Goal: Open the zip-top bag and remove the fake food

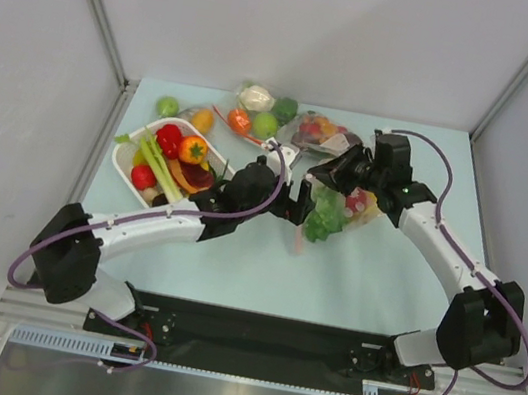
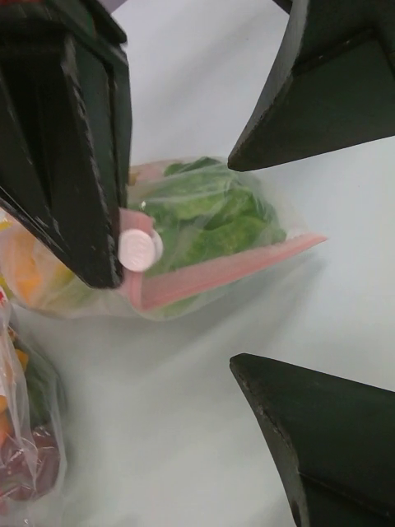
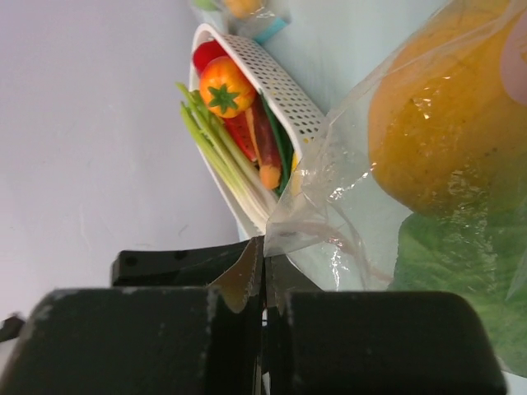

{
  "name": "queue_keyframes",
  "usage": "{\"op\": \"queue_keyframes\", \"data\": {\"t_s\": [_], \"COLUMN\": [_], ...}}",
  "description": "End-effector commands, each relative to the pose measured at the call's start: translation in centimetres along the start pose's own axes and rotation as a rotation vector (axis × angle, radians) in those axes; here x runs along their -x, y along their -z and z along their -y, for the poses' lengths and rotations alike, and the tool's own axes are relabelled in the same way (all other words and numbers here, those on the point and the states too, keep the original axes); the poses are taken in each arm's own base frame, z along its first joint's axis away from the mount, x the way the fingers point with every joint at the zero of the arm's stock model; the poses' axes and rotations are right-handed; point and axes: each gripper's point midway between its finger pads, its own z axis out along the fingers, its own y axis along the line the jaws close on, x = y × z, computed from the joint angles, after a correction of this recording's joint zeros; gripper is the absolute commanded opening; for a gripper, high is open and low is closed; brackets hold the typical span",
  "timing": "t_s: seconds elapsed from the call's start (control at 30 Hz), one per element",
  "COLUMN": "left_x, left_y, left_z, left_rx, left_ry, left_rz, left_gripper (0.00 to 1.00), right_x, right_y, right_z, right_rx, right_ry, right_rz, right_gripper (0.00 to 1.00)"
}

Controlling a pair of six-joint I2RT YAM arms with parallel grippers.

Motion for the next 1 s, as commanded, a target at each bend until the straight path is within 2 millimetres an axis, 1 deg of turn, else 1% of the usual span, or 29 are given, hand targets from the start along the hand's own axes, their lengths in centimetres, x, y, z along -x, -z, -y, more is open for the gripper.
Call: {"op": "queue_keyframes", "data": {"t_s": [0.0,0.1,0.13,0.17,0.27,0.3,0.37,0.4,0.47,0.5,0.53,0.57,0.6,0.63,0.67,0.7,0.77,0.83,0.87,0.9,0.97], "left_x": [-0.7,-1.3,-0.9,-1.2,-0.6,-0.8,-0.6,-0.9,-0.9,-1.0,-0.8,-0.8,-0.7,-0.6,-0.6,-0.6,-0.4,-0.3,0.3,0.2,1.2], "left_y": [-0.3,-0.6,-0.7,-0.6,-0.6,-0.6,-0.6,-0.6,-0.6,-0.4,-0.3,-0.2,-0.1,0.2,0.2,0.3,0.6,0.7,1.0,1.2,1.9], "left_z": [-0.9,-0.8,-0.5,-0.2,0.6,0.9,1.5,2.0,2.6,3.2,3.5,3.7,3.9,4.3,4.4,4.7,5.4,5.5,5.9,5.9,6.3], "left_rx": [0.05,0.04,0.024,0.003,-0.039,-0.064,-0.096,-0.129,-0.162,-0.202,-0.217,-0.23,-0.241,-0.269,-0.279,-0.295,-0.336,-0.346,-0.363,-0.365,-0.389], "left_ry": [0.003,0.008,0.01,0.011,0.017,0.017,0.016,0.008,0.007,-0.002,-0.005,-0.009,-0.023,-0.032,-0.038,-0.053,-0.078,-0.09,-0.1,-0.122,-0.16], "left_rz": [0.001,-0.01,0.006,0.006,0.039,0.034,0.048,0.037,0.044,0.039,0.044,0.043,0.047,0.046,0.045,0.044,0.037,0.03,0.039,0.029,0.046], "left_gripper": [1.0,1.0,0.99,0.99,0.84,0.76,0.65,0.57,0.47,0.36,0.3,0.21,0.14,0.1,0.0,0.0,0.0,0.0,0.0,0.0,0.0], "right_x": [-0.2,-0.5,-0.5,-0.6,-0.9,-1.1,-1.2,-1.2,-1.3,-1.3,-1.3,-1.3,-0.8,-0.7,-0.4,0.2,0.6,0.9,1.0,1.0,1.6], "right_y": [2.4,3.0,3.0,3.1,3.3,3.4,3.5,3.6,3.7,3.6,3.7,3.8,3.9,4.1,4.3,4.6,4.9,5.2,5.4,5.4,6.0], "right_z": [-4.6,-5.3,-5.2,-5.2,-4.8,-4.8,-4.4,-4.4,-3.9,-3.8,-3.7,-3.5,-3.2,-3.0,-2.9,-2.6,-2.5,-2.0,-2.0,-1.8,-1.6], "right_rx": [0.157,0.188,0.192,0.192,0.185,0.184,0.178,0.179,0.173,0.17,0.167,0.166,0.161,0.157,0.158,0.158,0.164,0.162,0.166,0.168,0.169], "right_ry": [0.004,-0.02,-0.024,-0.027,-0.031,-0.032,-0.035,-0.034,-0.039,-0.037,-0.036,-0.029,-0.031,-0.032,-0.023,-0.027,-0.021,-0.016,-0.01,0.01,0.035], "right_rz": [0.009,0.007,0.01,0.007,0.003,0.001,0.003,0.003,0.005,0.008,0.009,0.011,0.021,0.021,0.029,0.041,0.045,0.044,0.043,0.035,0.048], "right_gripper": [0.0,0.0,0.0,0.0,0.0,0.0,0.0,0.0,0.0,0.0,0.0,0.0,0.0,0.0,0.0,0.0,0.0,0.02,0.04,0.12,0.22]}}
